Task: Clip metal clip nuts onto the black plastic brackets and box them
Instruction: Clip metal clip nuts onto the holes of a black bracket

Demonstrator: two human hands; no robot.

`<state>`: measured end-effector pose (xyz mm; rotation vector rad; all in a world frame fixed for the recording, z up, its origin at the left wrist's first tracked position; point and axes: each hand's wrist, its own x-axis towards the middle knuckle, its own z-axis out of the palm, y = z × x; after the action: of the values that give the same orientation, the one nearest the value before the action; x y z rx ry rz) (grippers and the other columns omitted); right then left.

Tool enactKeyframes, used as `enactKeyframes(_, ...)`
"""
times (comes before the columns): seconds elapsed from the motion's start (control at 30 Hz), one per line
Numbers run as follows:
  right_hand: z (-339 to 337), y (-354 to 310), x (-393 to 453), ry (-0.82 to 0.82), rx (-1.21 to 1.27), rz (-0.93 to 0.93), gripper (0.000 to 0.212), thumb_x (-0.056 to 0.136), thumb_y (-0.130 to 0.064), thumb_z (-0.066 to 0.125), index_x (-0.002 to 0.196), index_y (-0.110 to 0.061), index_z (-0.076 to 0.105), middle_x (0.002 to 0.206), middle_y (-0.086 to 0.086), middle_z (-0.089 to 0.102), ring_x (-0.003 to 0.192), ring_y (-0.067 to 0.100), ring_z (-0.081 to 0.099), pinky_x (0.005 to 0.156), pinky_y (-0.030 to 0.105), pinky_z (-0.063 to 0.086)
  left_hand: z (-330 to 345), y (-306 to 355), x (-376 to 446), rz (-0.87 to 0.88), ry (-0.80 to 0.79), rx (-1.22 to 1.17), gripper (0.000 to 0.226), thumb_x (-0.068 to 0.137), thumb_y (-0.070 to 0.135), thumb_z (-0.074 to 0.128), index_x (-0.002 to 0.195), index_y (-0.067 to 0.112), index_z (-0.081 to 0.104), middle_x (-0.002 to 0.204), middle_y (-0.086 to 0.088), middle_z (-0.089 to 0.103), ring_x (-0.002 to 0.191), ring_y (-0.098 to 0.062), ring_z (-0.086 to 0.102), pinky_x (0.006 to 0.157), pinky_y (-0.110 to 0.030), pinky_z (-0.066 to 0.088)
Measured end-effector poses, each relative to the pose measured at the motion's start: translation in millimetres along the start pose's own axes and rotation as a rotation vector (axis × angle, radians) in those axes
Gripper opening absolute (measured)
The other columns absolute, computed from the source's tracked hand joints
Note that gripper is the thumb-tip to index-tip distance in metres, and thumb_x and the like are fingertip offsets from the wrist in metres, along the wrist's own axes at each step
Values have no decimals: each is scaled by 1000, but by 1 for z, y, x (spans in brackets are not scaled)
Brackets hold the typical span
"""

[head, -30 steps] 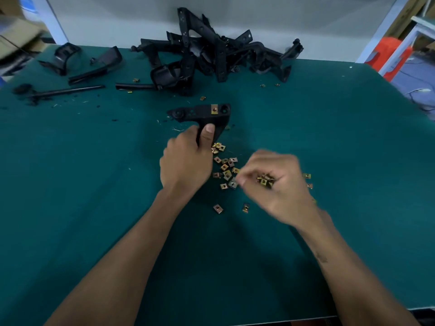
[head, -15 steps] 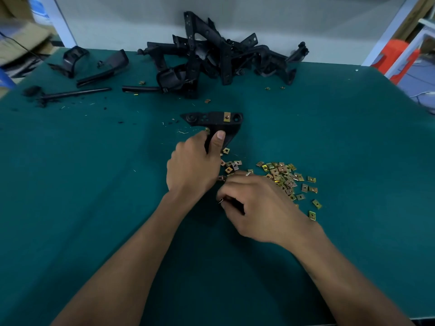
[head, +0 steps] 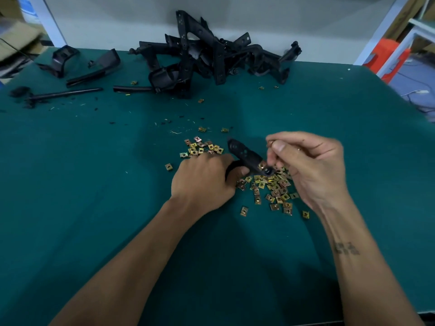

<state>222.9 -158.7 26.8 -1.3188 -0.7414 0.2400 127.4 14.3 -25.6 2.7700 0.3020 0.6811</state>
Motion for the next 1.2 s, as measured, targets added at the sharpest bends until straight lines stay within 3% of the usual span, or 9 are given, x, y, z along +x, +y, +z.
enactKeyframes(0.13, 2, 10, 1, 41, -275, -101, 20, 93, 4, 67, 98, -11, 79, 84, 16, 67, 75, 42, 55, 68, 48, 43, -1, 3, 0, 90, 34, -21, 38, 94, 59, 50, 87, 28, 72, 69, -1, 68, 60, -36, 63, 56, -31, 32)
enactKeyframes(0.3, 12, 18, 1, -37, -340, 6, 19, 94, -6, 63, 93, -19, 77, 96, 2, 66, 90, 19, 63, 77, 26, 49, -1, 6, 0, 133, 63, -22, 42, 95, 59, 46, 80, 26, 66, 64, 2, 65, 53, -34, 61, 51, -29, 32)
enactKeyframes(0.37, 13, 20, 1, -13, -253, 73, 20, 93, -10, 64, 91, -24, 78, 92, -2, 72, 87, 11, 66, 80, 25, 51, -1, 6, 0, 138, 71, -18, 43, 95, 59, 45, 80, 26, 66, 63, 2, 65, 52, -34, 61, 51, -28, 31)
enactKeyframes(0.57, 20, 21, -1, 107, -72, 117, 17, 84, -13, 76, 88, -29, 80, 85, -2, 77, 82, 12, 71, 78, 28, 56, -3, 7, 0, 123, 47, -19, 41, 94, 60, 48, 88, 26, 71, 67, -4, 68, 57, -37, 63, 54, -30, 32)
enactKeyframes(0.7, 28, 22, -4, 210, -11, 84, 22, 84, 1, 78, 80, -21, 77, 77, 1, 77, 74, 12, 72, 71, 25, 57, -4, 7, -1, 115, 31, -42, 44, 96, 60, 47, 91, 25, 71, 69, -5, 67, 60, -38, 63, 54, -32, 33)
enactKeyframes(0.93, 35, 26, -9, 244, -125, -51, 25, 86, 9, 73, 80, -15, 71, 81, -8, 73, 79, 5, 68, 75, 19, 52, 0, 6, -2, 125, 17, 2, 53, 100, 66, 28, 93, 27, 63, 79, 0, 70, 69, -38, 65, 54, -34, 32)
enactKeyframes(1.2, 38, 31, -10, 286, -135, -55, 19, 87, -1, 71, 83, -20, 70, 81, -14, 73, 77, 2, 67, 74, 17, 52, -1, 6, -2, 117, 28, 8, 45, 102, 62, 37, 87, 26, 59, 72, 1, 68, 61, -37, 64, 51, -32, 31)
